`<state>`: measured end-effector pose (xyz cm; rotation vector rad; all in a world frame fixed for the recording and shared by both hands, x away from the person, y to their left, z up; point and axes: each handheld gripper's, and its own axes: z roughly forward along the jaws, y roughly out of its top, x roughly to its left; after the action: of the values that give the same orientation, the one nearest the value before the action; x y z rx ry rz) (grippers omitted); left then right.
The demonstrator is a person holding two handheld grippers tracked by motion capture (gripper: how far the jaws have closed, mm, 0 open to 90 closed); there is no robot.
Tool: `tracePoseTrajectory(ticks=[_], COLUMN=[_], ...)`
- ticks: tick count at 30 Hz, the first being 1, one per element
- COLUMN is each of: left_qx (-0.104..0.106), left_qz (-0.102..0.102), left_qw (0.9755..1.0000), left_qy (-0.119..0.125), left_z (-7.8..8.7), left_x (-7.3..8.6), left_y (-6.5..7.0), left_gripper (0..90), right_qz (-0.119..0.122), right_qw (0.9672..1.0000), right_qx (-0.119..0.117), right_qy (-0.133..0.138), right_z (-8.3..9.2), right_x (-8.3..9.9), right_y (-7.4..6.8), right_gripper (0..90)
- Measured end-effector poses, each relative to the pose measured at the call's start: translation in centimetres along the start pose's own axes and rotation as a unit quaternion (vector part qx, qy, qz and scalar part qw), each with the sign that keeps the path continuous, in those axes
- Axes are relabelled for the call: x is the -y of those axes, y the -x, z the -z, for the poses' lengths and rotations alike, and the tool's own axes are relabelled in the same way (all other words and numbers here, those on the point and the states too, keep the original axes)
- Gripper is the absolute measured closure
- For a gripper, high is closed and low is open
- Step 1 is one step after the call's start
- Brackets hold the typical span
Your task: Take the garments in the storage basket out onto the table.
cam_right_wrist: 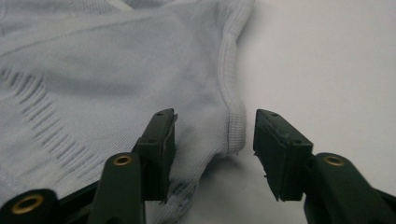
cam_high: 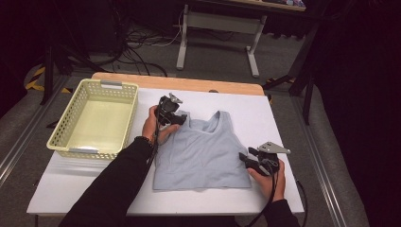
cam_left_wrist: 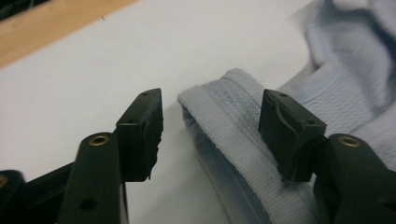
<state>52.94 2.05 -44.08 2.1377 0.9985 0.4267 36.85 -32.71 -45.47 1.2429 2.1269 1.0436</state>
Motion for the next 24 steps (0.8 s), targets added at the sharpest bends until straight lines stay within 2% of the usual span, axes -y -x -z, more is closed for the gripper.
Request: tracePoseTrajectory(ticks=[1, 3, 5, 7, 8, 9, 11, 13, 15, 17, 20, 24], left_qx=[0.002, -0.008, 0.011, 0.011, 0.007, 0.009, 0.010, 0.000, -0.008, -0.006, -0.020, -0.054], left_qz=[-0.001, -0.003, 0.016, 0.021, 0.017, 0.015, 0.015, 0.022, 0.035, 0.057, 0.060, 0.071], left_qw=[0.9999, 0.9995, 0.9997, 0.9997, 0.9998, 0.9998, 0.9998, 0.9997, 0.9990, 0.9972, 0.9961, 0.9942], left_qy=[-0.010, -0.030, -0.017, -0.010, -0.006, -0.006, -0.004, 0.011, 0.027, 0.048, 0.061, 0.061], left_z=[-0.6, -1.5, -1.7, -1.7, -1.7, -1.7, -1.7, -1.4, -1.0, -0.5, 0.2, 0.7], left_x=[0.2, 0.5, 0.8, 1.0, 1.0, 1.1, 1.1, 1.0, 0.8, 0.6, -0.2, -0.6], left_y=[0.0, 0.1, -0.2, -0.3, -0.3, -0.3, -0.4, -0.5, -0.8, -1.3, -1.5, -1.4], left_gripper=[40.6, 40.8, 48.3, 56.6, 62.1, 74.5, 81.2, 86.4, 87.4, 87.5, 86.1, 69.9], right_qz=[0.001, 0.005, 0.016, 0.021, 0.024, 0.025, 0.030, 0.028, 0.023, 0.022, 0.031, 0.035], right_qw=[1.0000, 0.9999, 0.9997, 0.9995, 0.9993, 0.9991, 0.9988, 0.9989, 0.9990, 0.9991, 0.9992, 0.9994], right_qx=[0.000, -0.006, -0.010, -0.013, -0.016, -0.024, -0.030, -0.032, -0.033, -0.031, -0.022, -0.007], right_qy=[-0.001, -0.006, -0.017, -0.021, -0.023, -0.023, -0.023, -0.020, -0.017, -0.016, -0.008, -0.002], right_z=[0.0, -0.2, -0.4, -0.5, -0.6, -0.6, -0.5, -0.5, -0.3, -0.1, 0.3, 0.5], right_x=[0.0, -0.1, -0.2, -0.3, -0.3, -0.2, -0.2, -0.2, -0.3, -0.4, -0.7, -0.8], right_y=[0.0, -0.1, -0.3, -0.4, -0.5, -0.5, -0.6, -0.6, -0.7, -0.8, -1.3, -1.7], right_gripper=[46.8, 47.1, 50.1, 54.5, 57.7, 62.9, 66.8, 71.8, 73.0, 73.7, 73.7, 69.2])
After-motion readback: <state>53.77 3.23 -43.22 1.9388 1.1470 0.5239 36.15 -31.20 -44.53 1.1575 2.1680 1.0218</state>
